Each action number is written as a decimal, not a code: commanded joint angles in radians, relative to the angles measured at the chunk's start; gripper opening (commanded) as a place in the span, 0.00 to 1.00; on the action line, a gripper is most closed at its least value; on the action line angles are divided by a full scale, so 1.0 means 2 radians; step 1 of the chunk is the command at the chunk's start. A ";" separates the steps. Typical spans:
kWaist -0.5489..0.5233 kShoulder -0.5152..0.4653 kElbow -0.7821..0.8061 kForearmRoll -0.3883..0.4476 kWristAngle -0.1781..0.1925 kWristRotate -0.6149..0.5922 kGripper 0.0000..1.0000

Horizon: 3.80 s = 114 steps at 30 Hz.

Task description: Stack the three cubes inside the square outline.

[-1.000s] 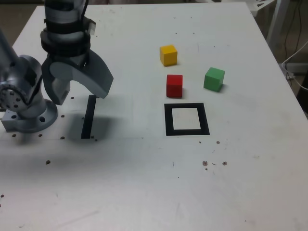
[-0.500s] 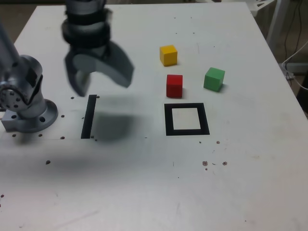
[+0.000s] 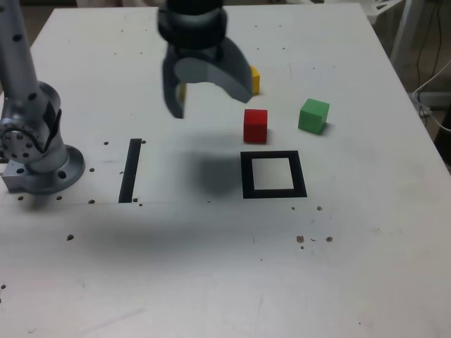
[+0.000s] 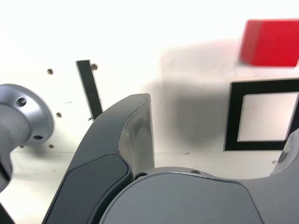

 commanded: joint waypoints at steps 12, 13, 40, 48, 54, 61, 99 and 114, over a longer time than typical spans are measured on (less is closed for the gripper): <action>0.044 0.083 -0.049 -0.016 0.003 0.028 0.98; 0.046 0.087 -0.050 -0.018 0.003 0.029 0.98; 0.078 0.169 -0.059 -0.068 -0.005 0.058 0.79; 0.077 0.174 -0.059 -0.076 -0.003 0.058 0.50; 0.073 0.173 -0.059 -0.080 0.000 0.058 0.31; 0.068 0.165 -0.059 -0.075 0.000 0.058 0.29; -0.049 0.171 -0.126 0.001 -0.030 -0.056 0.29; -0.063 0.190 -0.129 -0.021 -0.034 -0.071 0.29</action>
